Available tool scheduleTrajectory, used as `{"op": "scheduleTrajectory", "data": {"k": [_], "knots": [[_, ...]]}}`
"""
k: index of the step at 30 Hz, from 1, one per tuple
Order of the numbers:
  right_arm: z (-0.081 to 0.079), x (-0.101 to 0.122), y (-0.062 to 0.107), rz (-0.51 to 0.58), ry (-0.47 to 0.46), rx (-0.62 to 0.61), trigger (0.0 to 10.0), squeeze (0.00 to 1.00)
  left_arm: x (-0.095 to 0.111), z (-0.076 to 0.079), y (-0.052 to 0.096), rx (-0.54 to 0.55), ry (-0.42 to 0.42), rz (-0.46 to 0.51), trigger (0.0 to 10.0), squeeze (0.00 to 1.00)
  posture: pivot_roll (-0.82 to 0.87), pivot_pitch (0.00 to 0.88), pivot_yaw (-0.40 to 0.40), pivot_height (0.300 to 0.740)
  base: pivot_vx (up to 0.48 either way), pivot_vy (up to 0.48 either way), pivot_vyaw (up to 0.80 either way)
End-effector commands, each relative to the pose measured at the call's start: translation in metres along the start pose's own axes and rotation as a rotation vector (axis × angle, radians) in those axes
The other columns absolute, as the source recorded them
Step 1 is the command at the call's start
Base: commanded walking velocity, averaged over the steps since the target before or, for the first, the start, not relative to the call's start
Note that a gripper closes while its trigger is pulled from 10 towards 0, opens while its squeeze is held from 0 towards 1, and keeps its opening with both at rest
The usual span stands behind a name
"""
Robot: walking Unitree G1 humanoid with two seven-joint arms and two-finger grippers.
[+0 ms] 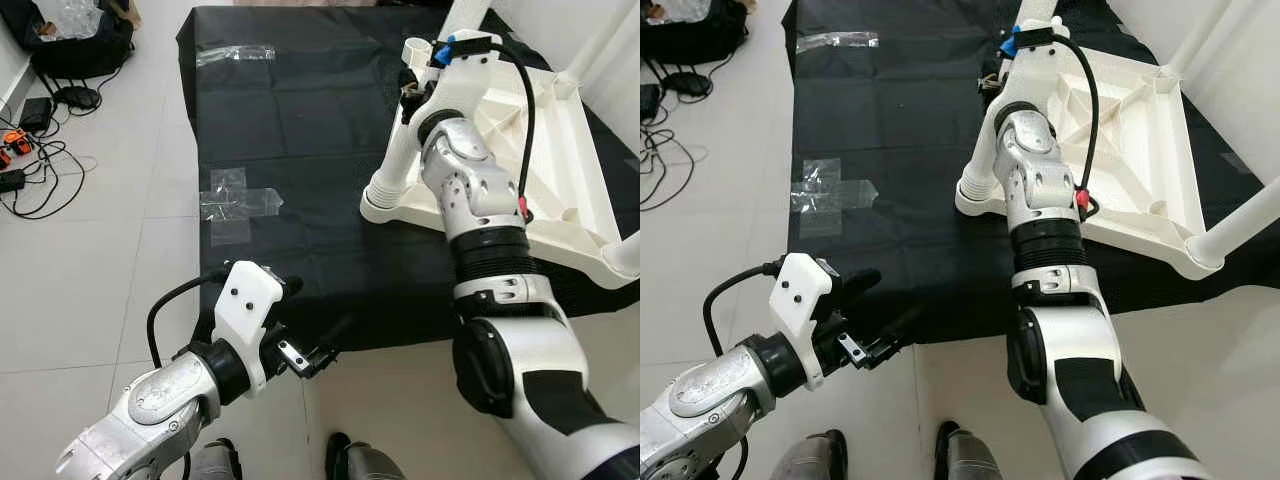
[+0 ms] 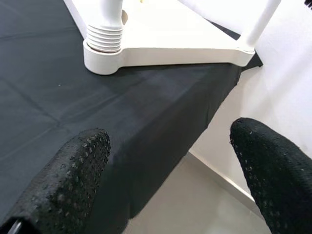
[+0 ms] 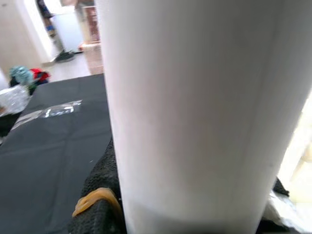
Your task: Building children table
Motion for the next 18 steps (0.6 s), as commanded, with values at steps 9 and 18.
{"op": "scheduleTrajectory", "data": {"k": [9, 18], "knots": [[0.043, -0.046, 0.012, -0.075, 0.038, -0.244, 10.0, 0.0, -0.004, -0.001, 0.002, -0.002, -0.008, -0.014, 10.0, 0.0, 0.03, 0.259, -0.096, 0.74, 0.0, 0.0, 0.0], [0.021, -0.052, 0.025, 0.002, 0.15, -0.179, 10.0, 0.0, -0.003, -0.001, 0.002, 0.0, -0.009, -0.013, 10.0, 0.0, 0.03, 0.259, -0.094, 0.74, 0.0, 0.0, 0.0]]}}
Point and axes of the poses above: a point about 5 cm out from each wrist's last joint towards the gripper, its own y axis pointing back from the gripper into the wrist, its own x axis along the axis of the wrist's last joint, z = x × y, the point moved 3 cm from there along -y, pointing out of the wrist towards the gripper, and after that the axes turned 13 degrees about -y, right-handed, at the moved point
